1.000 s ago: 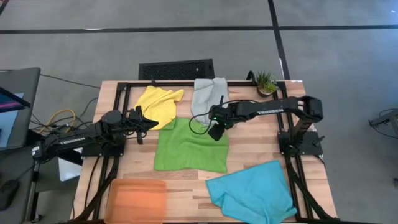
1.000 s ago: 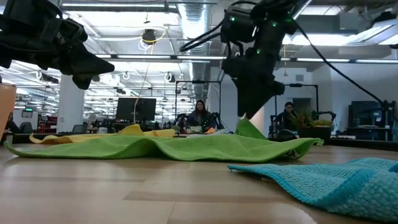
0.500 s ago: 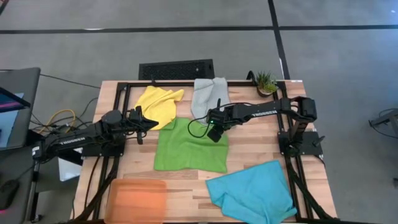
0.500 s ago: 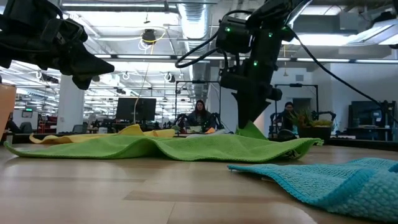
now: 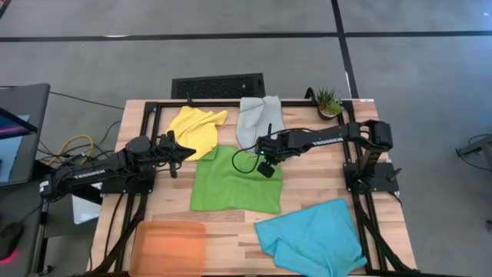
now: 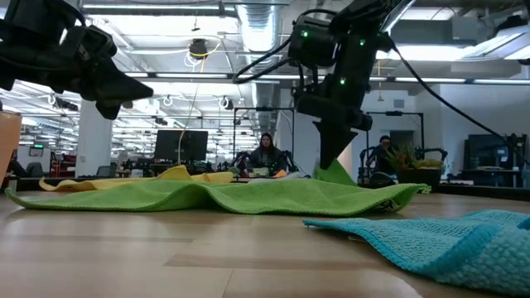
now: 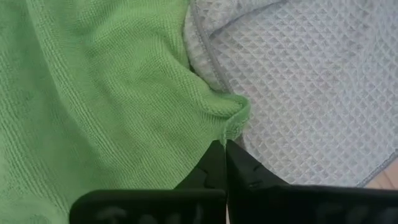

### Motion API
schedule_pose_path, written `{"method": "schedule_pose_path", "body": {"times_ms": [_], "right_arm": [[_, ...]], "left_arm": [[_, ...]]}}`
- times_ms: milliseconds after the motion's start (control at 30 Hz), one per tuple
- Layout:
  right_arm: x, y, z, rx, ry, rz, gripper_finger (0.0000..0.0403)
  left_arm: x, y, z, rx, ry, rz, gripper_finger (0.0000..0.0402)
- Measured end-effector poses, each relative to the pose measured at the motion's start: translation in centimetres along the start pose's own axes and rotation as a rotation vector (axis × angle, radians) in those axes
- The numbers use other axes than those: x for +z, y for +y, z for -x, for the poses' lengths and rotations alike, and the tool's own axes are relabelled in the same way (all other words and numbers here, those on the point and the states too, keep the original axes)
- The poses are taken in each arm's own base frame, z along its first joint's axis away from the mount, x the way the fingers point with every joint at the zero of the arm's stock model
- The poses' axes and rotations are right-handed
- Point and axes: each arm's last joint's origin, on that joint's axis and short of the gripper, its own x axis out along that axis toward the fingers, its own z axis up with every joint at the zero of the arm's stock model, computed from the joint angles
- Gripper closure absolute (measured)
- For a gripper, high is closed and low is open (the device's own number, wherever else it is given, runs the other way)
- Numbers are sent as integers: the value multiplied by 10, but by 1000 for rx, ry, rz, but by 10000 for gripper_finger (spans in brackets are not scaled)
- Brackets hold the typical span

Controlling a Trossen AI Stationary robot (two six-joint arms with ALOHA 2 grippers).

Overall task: Fold microfiber towels
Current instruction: Fold the green towel

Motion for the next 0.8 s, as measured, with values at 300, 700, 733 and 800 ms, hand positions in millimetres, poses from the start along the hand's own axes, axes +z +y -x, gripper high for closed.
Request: {"method": "schedule_pose_path", "body": {"times_ms": [300,700,733,800], "right_arm": [[1,-6,50,5,-152,11,396],[-4,-8,92,44,-276,33,398],[-5,-7,92,45,-275,35,398],[-5,-5,93,48,-276,41,399]], "left_arm": [[29,-5,4,163,23,-60,401],[47,-19,-24,266,234,-78,401],[47,-21,-28,259,260,-88,401],[47,-24,-35,224,321,-115,401]]}}
